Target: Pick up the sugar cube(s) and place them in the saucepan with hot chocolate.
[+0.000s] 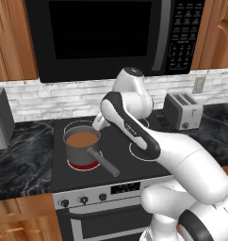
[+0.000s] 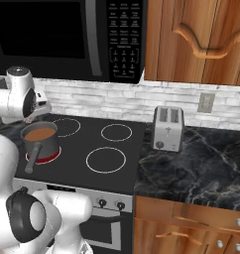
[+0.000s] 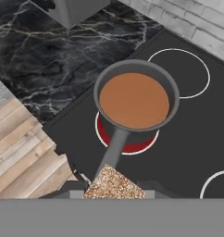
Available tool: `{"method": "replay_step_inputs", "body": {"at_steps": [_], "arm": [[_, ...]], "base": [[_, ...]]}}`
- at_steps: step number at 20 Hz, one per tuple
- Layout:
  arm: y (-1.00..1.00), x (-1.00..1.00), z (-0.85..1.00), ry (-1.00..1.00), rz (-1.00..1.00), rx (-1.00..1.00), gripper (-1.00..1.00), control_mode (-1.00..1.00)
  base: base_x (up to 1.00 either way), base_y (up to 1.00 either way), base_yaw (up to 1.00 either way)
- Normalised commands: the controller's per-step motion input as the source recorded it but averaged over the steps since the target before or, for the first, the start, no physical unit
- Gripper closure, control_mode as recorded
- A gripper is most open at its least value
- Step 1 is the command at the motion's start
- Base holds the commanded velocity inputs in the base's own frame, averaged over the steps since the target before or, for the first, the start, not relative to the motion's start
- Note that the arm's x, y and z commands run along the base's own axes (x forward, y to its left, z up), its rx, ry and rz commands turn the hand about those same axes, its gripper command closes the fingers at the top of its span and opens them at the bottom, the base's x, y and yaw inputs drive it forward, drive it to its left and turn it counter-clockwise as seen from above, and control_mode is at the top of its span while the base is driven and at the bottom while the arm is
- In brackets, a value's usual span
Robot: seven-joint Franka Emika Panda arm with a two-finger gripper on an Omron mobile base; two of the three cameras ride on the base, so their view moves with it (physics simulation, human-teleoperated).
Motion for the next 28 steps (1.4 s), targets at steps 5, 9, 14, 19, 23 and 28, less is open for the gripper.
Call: {"method": "replay_step_inputs", "body": {"at_steps": [5,9,14,19,23,28], "arm": [[0.09,0.12,-0.17,0.0,-0.09,-0.13,1.0,-1.0],[0.13,0.21,-0.06,0.0,-0.08,-0.13,1.0,-1.0],[0.22,0.3,-0.19,0.0,-0.06,-0.02,1.0,-1.0],[0.15,0.21,-0.34,0.01,-0.03,0.0,1.0,-1.0],[0.06,0.13,-0.22,0.0,-0.03,0.01,1.0,-1.0],[0.03,0.15,-0.21,0.0,-0.02,0.02,1.0,-1.0]], "base": [[0.0,0.0,0.0],[0.0,0.0,0.0],[0.0,0.0,0.0],[0.0,0.0,0.0],[0.0,0.0,0.0],[0.0,0.0,0.0]]}}
